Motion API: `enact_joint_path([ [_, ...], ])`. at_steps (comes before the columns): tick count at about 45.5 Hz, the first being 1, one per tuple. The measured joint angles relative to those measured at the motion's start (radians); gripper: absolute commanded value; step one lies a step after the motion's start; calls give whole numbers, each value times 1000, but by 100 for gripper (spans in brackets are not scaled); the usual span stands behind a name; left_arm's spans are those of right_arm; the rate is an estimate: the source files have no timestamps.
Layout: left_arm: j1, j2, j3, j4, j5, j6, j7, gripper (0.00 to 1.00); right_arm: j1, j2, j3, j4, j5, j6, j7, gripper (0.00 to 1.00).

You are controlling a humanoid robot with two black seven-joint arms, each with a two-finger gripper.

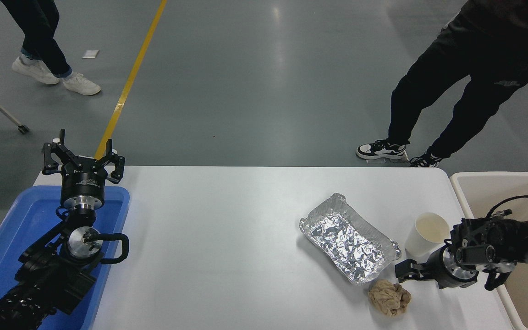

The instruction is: Pick up paper cup place in dustbin

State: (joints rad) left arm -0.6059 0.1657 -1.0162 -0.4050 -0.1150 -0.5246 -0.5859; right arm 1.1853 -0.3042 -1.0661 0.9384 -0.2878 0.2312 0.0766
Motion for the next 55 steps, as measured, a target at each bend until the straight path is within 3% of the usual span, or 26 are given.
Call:
enact_joint_path([
  [31,0,4,14,0,-4,0,-3,99,86,-10,-27,52,7,4,0,100],
  [55,-1,5,17,0,-5,0,-3,99,745,-181,-411,571,-11,35,9,100],
])
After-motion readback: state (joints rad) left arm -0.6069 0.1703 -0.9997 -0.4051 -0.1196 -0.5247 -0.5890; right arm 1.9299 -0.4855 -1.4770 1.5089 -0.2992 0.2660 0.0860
